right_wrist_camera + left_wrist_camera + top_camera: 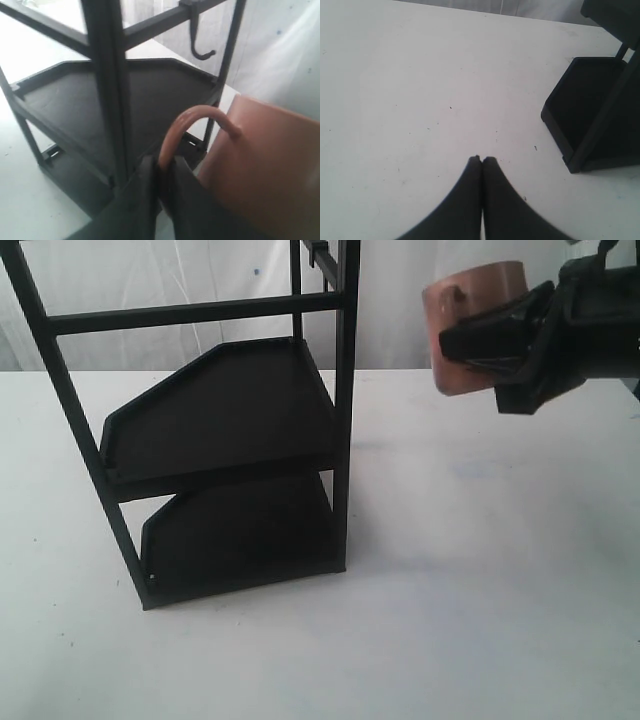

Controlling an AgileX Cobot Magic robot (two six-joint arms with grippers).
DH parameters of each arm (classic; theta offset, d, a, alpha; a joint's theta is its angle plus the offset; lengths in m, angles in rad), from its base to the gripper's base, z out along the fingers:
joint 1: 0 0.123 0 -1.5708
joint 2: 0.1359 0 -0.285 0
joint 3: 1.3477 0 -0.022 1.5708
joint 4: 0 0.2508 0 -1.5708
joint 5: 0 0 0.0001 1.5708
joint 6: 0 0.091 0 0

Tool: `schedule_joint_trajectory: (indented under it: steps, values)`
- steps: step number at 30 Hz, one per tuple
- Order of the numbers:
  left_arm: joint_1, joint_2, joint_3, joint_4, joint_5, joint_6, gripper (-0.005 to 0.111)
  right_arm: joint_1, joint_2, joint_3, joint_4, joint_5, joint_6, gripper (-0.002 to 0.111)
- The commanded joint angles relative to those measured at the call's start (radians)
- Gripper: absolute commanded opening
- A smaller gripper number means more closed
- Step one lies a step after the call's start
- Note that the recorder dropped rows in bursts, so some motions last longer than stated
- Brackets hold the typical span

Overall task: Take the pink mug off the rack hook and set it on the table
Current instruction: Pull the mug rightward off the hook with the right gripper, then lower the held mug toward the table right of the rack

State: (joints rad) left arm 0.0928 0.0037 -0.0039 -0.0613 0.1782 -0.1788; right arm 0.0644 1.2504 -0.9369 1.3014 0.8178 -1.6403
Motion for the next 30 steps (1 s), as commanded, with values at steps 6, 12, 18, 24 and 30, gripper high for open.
schedule_joint_trajectory:
  steps: [6,12,18,24,30]
  values:
    - [-0.008,-0.004,0.004,-0.006,-0.001,0.001,0.0,0.084,-0.135,0.111,0.011,-0.07,-0.02,0.0]
    - [-0.008,-0.004,0.004,-0.006,-0.001,0.001,0.0,0.102,-0.168,0.143,-0.108,-0.346,0.237,0.0]
    - [-0.008,-0.004,0.004,-0.006,-0.001,0.001,0.0,0.209,-0.168,0.145,-0.577,-0.533,0.741,0.0]
    - [-0.008,-0.004,0.004,-0.006,-0.001,0.001,0.0,0.344,-0.168,0.214,-0.997,-0.756,1.133,0.0]
    - [-0.008,-0.004,0.004,-0.006,-0.001,0.001,0.0,0.386,-0.168,0.375,-1.155,-1.087,1.342,0.0]
